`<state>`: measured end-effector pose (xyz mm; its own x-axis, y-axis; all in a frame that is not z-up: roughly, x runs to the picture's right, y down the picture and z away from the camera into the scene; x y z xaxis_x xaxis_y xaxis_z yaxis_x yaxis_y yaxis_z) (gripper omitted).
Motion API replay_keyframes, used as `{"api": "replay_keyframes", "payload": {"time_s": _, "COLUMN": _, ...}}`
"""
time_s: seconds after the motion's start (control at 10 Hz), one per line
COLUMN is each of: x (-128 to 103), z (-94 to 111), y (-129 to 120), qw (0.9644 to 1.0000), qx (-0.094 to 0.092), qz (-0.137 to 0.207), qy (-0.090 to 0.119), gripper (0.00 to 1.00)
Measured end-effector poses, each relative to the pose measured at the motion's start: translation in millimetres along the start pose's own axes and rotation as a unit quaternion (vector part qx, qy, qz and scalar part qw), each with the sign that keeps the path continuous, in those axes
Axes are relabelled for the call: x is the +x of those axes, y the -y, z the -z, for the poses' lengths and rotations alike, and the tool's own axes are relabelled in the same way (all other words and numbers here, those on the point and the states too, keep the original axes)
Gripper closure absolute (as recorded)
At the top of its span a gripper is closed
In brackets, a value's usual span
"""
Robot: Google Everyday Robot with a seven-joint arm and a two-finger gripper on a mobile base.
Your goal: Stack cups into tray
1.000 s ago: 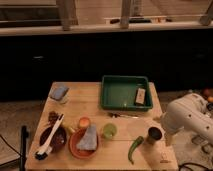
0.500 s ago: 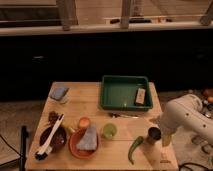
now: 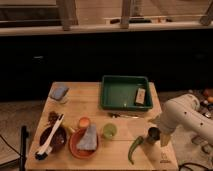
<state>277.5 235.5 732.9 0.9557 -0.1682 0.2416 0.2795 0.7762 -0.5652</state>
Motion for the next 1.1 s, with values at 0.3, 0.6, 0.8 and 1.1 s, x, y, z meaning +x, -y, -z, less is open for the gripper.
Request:
{"api": "replay_keyframes", "payload": {"time_s": 0.3, "x": 3, "z": -9, "y": -2, "qw": 0.9999, "qx": -0.009, "qz": -0.005, "qy": 0.008, "gripper": 0.49}}
{"api": "replay_keyframes", "payload": {"time_s": 0.6, "x": 3, "z": -15, "y": -1, "qw": 0.9998, "qx": -0.016, "qz": -0.007, "qy": 0.013, "gripper": 0.80}}
{"api": "replay_keyframes", "payload": {"time_s": 0.8, "x": 2, "z": -14, "y": 1, "qw": 0.9998, "qx": -0.015, "qz": -0.004, "qy": 0.011, "gripper": 0.96}}
{"api": "replay_keyframes", "payload": {"time_s": 1.1, "x": 0, "z": -1, "y": 3, "qw": 0.9999, "qx": -0.011, "qz": 0.004, "qy": 0.004, "gripper": 1.00}}
